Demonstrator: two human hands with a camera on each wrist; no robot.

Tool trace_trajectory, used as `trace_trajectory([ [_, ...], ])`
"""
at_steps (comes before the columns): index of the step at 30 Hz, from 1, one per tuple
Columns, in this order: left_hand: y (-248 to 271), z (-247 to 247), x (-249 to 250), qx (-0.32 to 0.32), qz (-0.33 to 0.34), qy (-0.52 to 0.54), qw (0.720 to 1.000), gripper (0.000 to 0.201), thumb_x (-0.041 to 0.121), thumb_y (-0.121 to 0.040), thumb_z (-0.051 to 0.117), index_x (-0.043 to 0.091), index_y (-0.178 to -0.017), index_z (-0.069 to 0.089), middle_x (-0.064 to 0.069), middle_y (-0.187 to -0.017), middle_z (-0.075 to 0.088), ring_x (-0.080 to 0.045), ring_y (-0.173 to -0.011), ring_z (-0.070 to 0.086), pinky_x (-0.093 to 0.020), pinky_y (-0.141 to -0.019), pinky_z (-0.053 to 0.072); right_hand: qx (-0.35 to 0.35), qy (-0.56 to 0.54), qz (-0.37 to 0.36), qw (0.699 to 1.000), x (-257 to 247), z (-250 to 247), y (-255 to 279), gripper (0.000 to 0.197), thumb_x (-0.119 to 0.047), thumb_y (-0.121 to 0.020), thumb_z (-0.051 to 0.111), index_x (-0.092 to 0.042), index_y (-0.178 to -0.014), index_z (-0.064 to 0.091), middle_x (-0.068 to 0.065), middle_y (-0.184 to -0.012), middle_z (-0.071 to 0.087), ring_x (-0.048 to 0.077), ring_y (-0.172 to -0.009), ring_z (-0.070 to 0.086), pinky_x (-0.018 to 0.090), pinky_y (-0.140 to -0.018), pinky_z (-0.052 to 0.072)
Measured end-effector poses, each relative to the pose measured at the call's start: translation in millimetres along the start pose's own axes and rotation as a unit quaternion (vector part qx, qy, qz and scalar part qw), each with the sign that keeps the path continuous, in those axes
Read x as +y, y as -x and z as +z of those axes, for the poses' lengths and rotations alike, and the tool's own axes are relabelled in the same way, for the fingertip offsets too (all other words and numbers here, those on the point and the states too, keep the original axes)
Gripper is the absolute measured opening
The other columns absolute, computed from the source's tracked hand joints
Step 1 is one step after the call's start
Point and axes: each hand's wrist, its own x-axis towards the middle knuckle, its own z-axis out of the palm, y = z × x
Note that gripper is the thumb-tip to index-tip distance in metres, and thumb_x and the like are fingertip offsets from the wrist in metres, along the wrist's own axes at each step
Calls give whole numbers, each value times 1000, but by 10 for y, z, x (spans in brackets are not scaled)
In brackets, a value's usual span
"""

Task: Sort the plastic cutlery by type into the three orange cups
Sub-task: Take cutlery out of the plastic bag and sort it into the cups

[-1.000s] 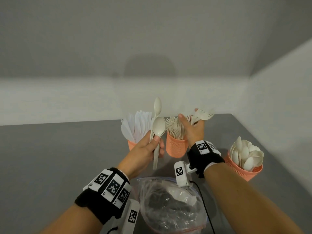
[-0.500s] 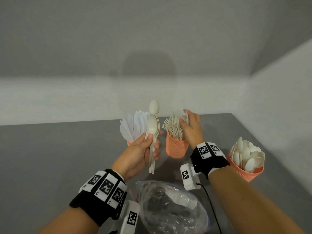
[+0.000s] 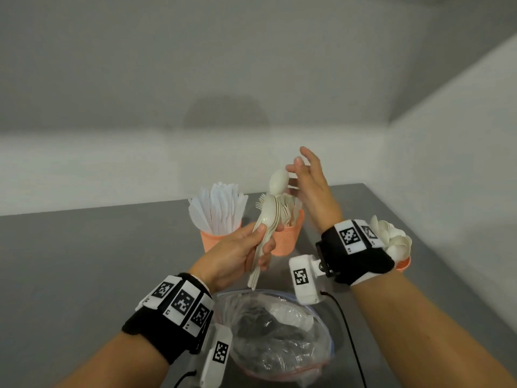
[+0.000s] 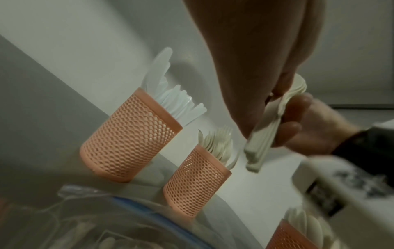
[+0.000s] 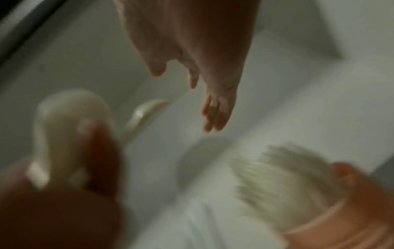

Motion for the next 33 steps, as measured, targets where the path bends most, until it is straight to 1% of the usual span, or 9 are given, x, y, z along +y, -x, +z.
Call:
trace_trajectory([
  [4,22,119,-56,-36,-19,-24,999,32,28,-92,50,6,-115,47,9,-59,44,-6,-49,35,-20,-53,39,-47,-25,8,999,-204,101,204,29,-10,-98,40,-13,-126,43,4,-86,52,17,-67,67,23,-61,53],
  [8,103,135,-110,-58,-69,-86,992,26,15,-93,50,2,-116,50,10,-58,45,-6,-50,37,-20,-54,39,147,-53,-122,980,-363,-97,362,24,-4,-98,34,-15,-113,51,-6,-85,52,9,-65,63,24,-68,50],
  [11,160,136,-155,9,-103,-92,990,22,13,-96,44,3,-112,56,5,-60,45,-6,-48,40,-21,-53,36,227,-79,-140,961,-466,-278,485,26,-5,-99,32,-15,-111,53,-5,-97,51,3,-62,62,17,-67,50],
  [17,237,342,-219,81,-77,-40,993,24,18,-100,36,7,-104,57,-6,-74,50,-15,-60,49,-26,-58,43,150,27,-62,986,-211,13,983,25,-6,-97,39,-21,-106,57,1,-97,59,14,-86,56,21,-78,47],
  [20,293,515,-270,66,-72,-49,994,27,20,-101,34,7,-118,51,-7,-85,57,-17,-69,58,-27,-62,48,173,53,-45,982,-41,151,1205,20,-6,-93,48,-20,-100,61,-2,-82,58,3,-69,52,13,-65,46],
  [24,343,724,-372,38,-61,-63,995,30,25,-102,30,12,-123,47,-4,-68,53,-14,-50,49,-25,-49,45,212,166,-93,959,53,133,1301,12,-7,-87,57,-16,-93,62,-6,-59,35,4,-51,34,12,-54,34],
  [29,288,897,-412,18,-41,-102,994,21,25,-101,33,21,-95,53,2,-67,40,-7,-48,31,-21,-46,30,156,204,-59,965,70,-21,1334,18,-30,-90,56,-17,-99,48,-3,-88,45,13,-83,47,27,-78,40],
  [31,224,951,-424,15,-32,-140,990,16,15,-99,34,17,-91,48,1,-64,36,-5,-46,30,-20,-47,29,162,192,-33,967,69,-147,1353,40,-36,-84,63,-19,-115,44,-1,-112,41,11,-105,42,18,-90,36],
  [33,159,1010,-466,-6,-17,-231,973,14,5,-96,37,8,-105,47,4,-56,38,-4,-43,34,-22,-48,34,126,178,-4,976,68,-271,1365,48,-31,-84,64,-21,-125,40,2,-118,43,8,-103,44,8,-83,34],
])
